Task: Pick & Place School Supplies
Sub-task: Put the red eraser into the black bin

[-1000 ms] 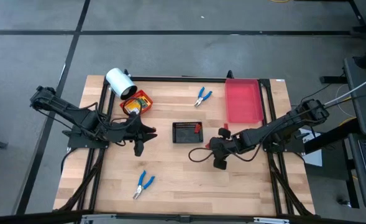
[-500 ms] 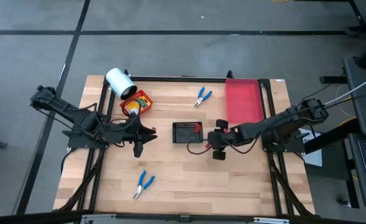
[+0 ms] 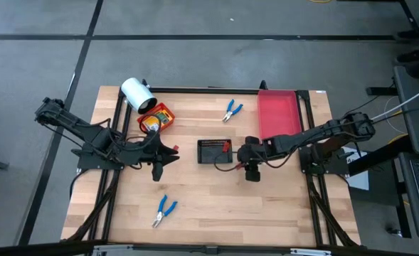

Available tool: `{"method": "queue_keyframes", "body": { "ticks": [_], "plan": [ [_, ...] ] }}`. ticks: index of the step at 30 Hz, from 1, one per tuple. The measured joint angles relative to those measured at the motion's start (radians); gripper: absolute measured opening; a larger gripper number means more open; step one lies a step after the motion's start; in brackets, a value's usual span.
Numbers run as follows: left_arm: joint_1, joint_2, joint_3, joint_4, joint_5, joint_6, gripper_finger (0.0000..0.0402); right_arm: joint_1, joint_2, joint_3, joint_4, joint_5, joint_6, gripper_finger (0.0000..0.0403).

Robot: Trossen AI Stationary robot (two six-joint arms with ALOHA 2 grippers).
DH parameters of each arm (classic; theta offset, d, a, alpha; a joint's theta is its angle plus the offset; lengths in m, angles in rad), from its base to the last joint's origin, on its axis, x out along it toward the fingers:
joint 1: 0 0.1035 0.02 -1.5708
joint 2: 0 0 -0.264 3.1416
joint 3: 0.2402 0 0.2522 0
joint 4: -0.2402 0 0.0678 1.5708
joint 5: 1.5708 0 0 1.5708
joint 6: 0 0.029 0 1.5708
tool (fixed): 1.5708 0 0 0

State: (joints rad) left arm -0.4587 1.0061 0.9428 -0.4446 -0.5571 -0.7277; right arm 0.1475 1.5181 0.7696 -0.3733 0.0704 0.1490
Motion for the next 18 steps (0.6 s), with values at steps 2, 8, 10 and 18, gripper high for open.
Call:
{"method": "queue_keyframes", "body": {
  "ticks": [2, 8, 10, 18],
  "plan": [
    [0.0, 0.0, 0.0, 0.0, 0.0, -0.006, 0.01, -0.003, 0.0, 0.0, 0.0, 0.0, -0.029, 0.018],
    [0.0, 0.0, 0.0, 0.0, 0.0, -0.018, 0.01, -0.01, 0.034, 0.0, 0.035, -0.008, -0.106, 0.0183],
    [0.0, 0.0, 0.0, -0.001, 0.0, -0.019, 0.01, -0.009, 0.053, 0.0, 0.045, -0.012, -0.113, 0.0183],
    [0.0, 0.0, 0.0, 0.0, 0.001, -0.036, 0.01, -0.009, 0.121, 0.0, 0.071, -0.011, -0.113, 0.0176]
  ]
}}
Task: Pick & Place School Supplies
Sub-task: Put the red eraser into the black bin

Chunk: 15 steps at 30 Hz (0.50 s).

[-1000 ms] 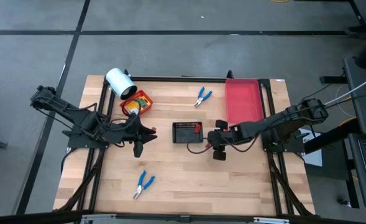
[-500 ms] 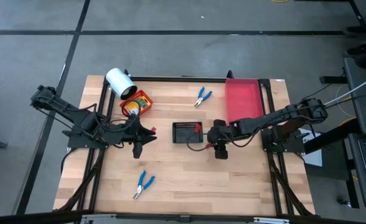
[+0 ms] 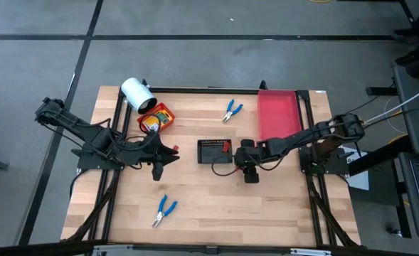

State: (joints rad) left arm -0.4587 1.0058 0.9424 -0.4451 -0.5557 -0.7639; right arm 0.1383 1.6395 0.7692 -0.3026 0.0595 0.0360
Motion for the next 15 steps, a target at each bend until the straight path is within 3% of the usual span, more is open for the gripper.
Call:
{"method": "queue_keyframes", "body": {
  "ticks": [15],
  "plan": [
    [0.0, 0.0, 0.0, 0.008, 0.0, -0.013, 0.01, 0.015, 0.057, 0.005, 0.046, 0.002, 0.064, 0.0166]
  ]
}}
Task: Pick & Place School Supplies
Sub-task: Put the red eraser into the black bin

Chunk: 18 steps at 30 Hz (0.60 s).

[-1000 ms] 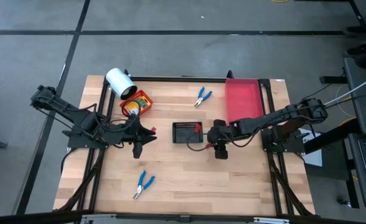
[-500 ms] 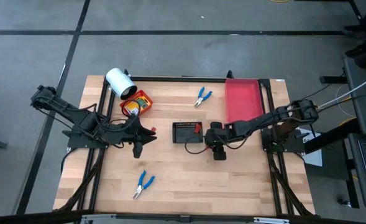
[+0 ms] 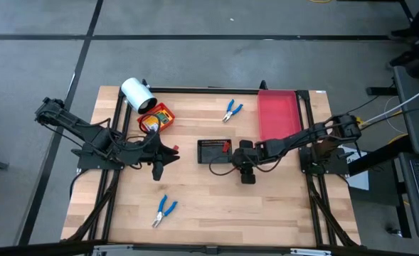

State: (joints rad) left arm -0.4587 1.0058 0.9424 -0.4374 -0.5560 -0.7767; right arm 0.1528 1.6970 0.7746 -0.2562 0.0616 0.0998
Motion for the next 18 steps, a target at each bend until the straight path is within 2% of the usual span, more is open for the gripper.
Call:
{"method": "queue_keyframes", "body": {
  "ticks": [6, 14, 18],
  "plan": [
    [-0.001, 0.0, 0.0, 0.0, 0.0, 0.001, 0.01, 0.014, 0.003, 0.0, -0.003, 0.01, 0.082, 0.016],
    [-0.001, 0.0, 0.0, 0.0, 0.0, 0.005, 0.01, 0.019, 0.003, 0.0, -0.009, 0.012, 0.165, 0.01],
    [-0.001, 0.0, 0.0, 0.0, 0.0, 0.012, 0.01, 0.021, 0.003, 0.0, -0.009, 0.014, 0.188, 0.0085]
  ]
}}
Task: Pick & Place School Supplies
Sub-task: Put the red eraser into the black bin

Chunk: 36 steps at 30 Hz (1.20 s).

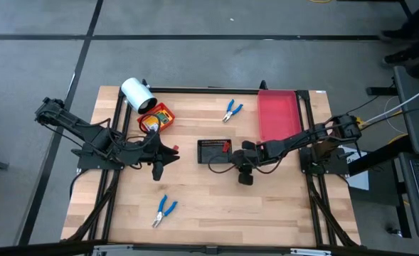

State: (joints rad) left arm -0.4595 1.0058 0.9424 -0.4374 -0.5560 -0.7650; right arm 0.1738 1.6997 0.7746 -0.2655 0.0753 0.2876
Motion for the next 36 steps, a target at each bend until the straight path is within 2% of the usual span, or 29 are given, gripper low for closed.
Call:
{"method": "queue_keyframes", "body": {
  "ticks": [8, 16, 22, 27, 33, 36],
  "plan": [
    [0.0, 0.0, 0.0, 0.0, 0.006, 0.0, 0.01, 0.024, -0.024, -0.006, -0.005, 0.011, 0.081, 0.0092],
    [0.0, 0.0, 0.0, -0.001, 0.005, 0.009, 0.01, 0.091, -0.144, 0.005, -0.025, -0.033, 0.21, 0.0087],
    [0.0, 0.0, 0.0, -0.008, -0.005, 0.009, 0.01, 0.106, -0.178, 0.123, -0.014, 0.069, 0.189, 0.0087],
    [0.0, 0.0, 0.0, -0.008, -0.013, 0.01, 0.01, 0.042, -0.161, 0.212, 0.017, 0.144, 0.085, 0.0087],
    [-0.001, 0.0, 0.0, -0.004, -0.026, 0.011, 0.01, -0.089, -0.111, 0.225, 0.078, 0.127, 0.019, 0.0087],
    [-0.007, 0.0, 0.0, 0.0, -0.028, 0.011, 0.01, -0.133, -0.095, 0.225, 0.077, 0.101, 0.01, 0.01]
  ]
}}
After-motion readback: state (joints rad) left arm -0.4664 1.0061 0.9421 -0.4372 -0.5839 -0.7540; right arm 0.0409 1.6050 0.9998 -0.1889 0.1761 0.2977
